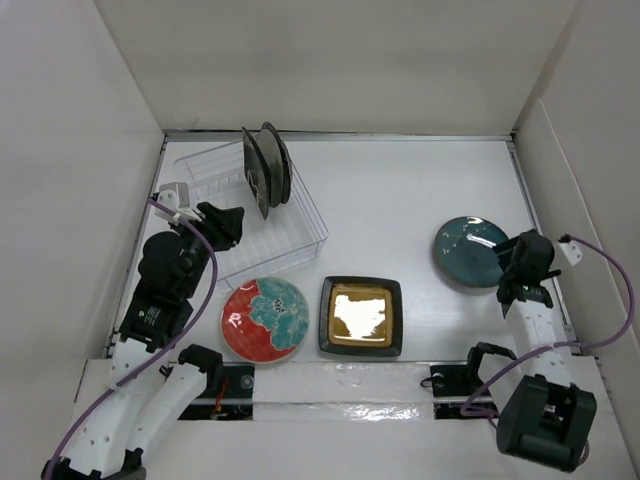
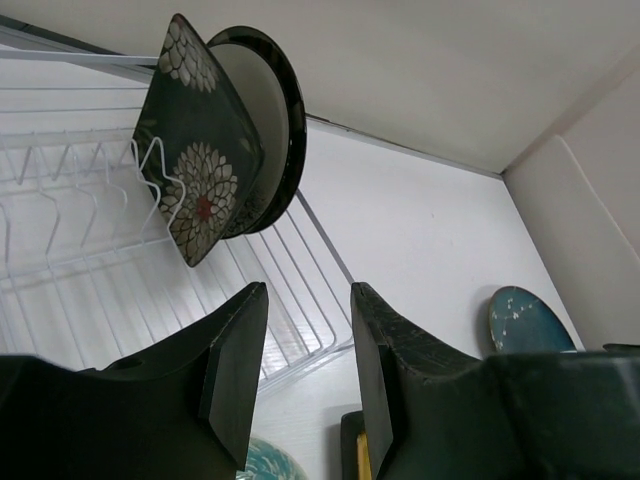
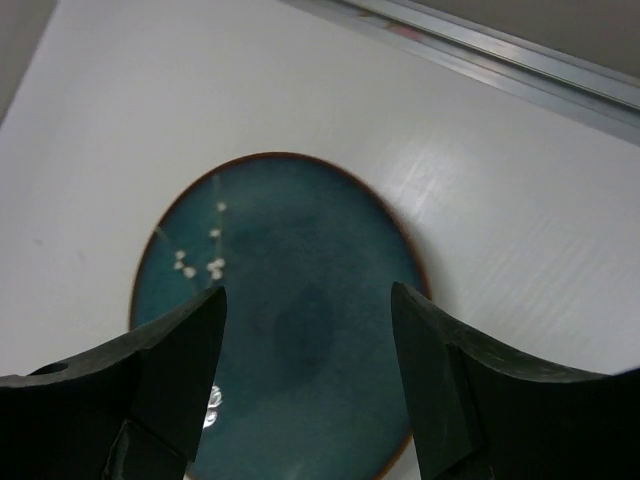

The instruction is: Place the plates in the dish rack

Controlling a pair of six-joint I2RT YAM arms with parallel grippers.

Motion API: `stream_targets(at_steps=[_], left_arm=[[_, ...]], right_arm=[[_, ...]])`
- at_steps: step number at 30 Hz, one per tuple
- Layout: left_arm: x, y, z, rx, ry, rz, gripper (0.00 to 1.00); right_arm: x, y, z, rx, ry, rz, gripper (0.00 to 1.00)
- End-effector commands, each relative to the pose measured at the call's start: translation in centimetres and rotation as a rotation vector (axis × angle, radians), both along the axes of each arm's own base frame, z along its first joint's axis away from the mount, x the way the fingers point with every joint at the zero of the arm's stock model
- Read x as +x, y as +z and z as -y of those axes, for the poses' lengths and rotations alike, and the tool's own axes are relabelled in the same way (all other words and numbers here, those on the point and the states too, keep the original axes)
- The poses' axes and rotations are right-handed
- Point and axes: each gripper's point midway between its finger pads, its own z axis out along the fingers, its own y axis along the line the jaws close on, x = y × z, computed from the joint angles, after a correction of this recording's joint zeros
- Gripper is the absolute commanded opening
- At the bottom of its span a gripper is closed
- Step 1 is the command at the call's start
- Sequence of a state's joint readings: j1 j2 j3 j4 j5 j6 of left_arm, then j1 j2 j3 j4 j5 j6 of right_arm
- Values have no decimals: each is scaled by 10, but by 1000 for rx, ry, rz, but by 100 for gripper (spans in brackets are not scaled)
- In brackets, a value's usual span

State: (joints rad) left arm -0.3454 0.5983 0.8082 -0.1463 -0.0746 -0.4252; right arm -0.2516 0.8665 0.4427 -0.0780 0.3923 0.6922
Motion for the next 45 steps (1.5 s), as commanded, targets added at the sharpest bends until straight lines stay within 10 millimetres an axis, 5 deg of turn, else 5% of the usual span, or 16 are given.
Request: stream_targets(at_steps=[1, 4, 16, 19, 20, 23, 26, 30, 33, 34, 36, 39, 40, 43, 44, 45], left_arm=[[-2, 17, 8, -14, -28, 54, 36], [-5, 17, 9, -13, -35, 57, 36], [-6, 17, 6, -9, -21, 57, 36], [-4, 16, 5, -6, -9, 51, 36], [-4, 16, 5, -6, -7, 51, 36], [-3, 14, 7, -6, -16, 45, 36], [1, 10, 7, -1, -13, 32, 36], [4, 9, 1, -3, 3, 33, 36], [7, 8, 1, 1, 10, 23, 36], [7, 7, 1, 3, 11, 19, 36], [8, 8, -2, 3, 26, 24, 36], [9, 12, -6, 2, 51, 31, 36], [9, 13, -7, 3, 55, 33, 36], [4, 21, -14, -12, 85, 64, 35], [2, 27, -19, -23, 108, 87, 34], [0, 29, -22, -27, 120, 99, 31]], right_arm=[[-14, -17, 11, 107, -26, -13, 73], [-26, -36, 23, 179, -35, -55, 73], [-6, -98, -30, 443, 222, -91, 73], [0, -112, -36, 504, 222, -71, 55], [0, -117, -35, 512, 212, -70, 34], [9, -113, -27, 496, 188, -25, 7], [18, -97, -27, 468, 188, 37, 0], [47, -29, -45, 328, 254, 189, 0], [68, 68, -80, 163, 357, 369, 0], [70, 99, -113, 130, 444, 423, 0], [77, 166, -130, 35, 465, 514, 0], [83, 219, -186, -33, 589, 577, 0], [83, 261, -200, -50, 608, 648, 0], [86, 295, -251, -133, 677, 672, 0], [83, 332, -260, -138, 676, 734, 0], [90, 331, -287, -168, 729, 712, 0]])
